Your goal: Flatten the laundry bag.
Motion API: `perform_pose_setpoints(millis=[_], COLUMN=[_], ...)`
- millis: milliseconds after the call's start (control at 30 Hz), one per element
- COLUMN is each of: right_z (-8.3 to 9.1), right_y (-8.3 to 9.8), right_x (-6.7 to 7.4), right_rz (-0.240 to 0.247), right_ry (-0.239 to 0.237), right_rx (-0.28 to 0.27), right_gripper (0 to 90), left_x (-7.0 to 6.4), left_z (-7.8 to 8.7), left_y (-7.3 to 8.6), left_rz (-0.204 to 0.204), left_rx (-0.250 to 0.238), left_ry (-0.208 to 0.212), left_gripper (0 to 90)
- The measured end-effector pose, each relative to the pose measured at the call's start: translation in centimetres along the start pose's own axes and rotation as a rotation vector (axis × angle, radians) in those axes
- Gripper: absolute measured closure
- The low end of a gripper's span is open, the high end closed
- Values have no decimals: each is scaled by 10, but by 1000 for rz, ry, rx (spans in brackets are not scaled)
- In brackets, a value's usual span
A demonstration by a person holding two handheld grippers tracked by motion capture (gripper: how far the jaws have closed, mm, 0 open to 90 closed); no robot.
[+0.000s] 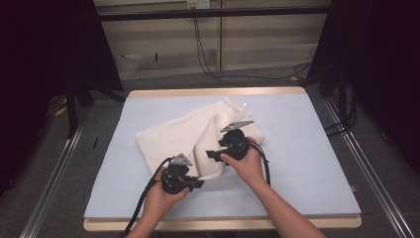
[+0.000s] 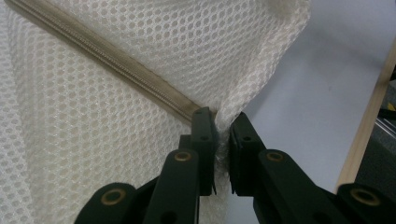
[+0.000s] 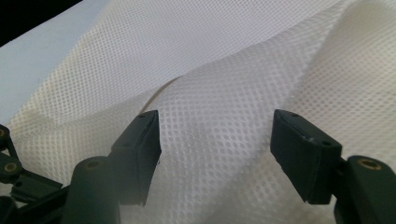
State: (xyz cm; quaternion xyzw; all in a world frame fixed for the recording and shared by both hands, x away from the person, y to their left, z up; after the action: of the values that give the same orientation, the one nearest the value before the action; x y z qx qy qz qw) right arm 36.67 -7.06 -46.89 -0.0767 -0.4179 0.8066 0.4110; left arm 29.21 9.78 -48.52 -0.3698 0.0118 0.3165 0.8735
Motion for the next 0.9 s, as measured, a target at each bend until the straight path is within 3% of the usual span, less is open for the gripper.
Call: perform_pose_setpoints(millis=[100,167,200,233,333,433,767,900], right_z=[-6,-7,-5,-5,-2,5,34,44], right_y=[1,1,2,2,3,6,40,52], right_x=[3,4,5,5,5,4,-12,-17], right_rz=[-5,-5,5,5,19,45,10,3], right_ry=[-14,-31,-39,-39,-51,-39,-49,-41], right_rx=[22,29,33,33,43,48,56,61], right_gripper=[413,549,715,715,853,865,870,871], left_x=[-1,-1,-1,0,-1,1,7,11], left_z=[0,0,-1,-1,-1,1,17,23], left_y=[0,1,1,1,0,0,-12,-14], left_rz=[2,1,1,-3,1,14,69,80], left_rx=[7,15,13,15,11,4,-95,-101], left_ry=[17,21,21,24,30,48,92,102], left_gripper=[827,827,827,827,822,766,498,410])
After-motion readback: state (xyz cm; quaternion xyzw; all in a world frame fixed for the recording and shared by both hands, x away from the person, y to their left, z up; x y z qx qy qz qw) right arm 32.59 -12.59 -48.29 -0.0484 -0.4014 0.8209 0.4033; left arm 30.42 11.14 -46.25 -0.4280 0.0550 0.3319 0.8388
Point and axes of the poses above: each handheld gripper's, and its own axes: z roughly backward along the jaws, y roughly out of its underside, x roughly to its left, the point moved 4 cm from there along -z, roughly forward along the jaws
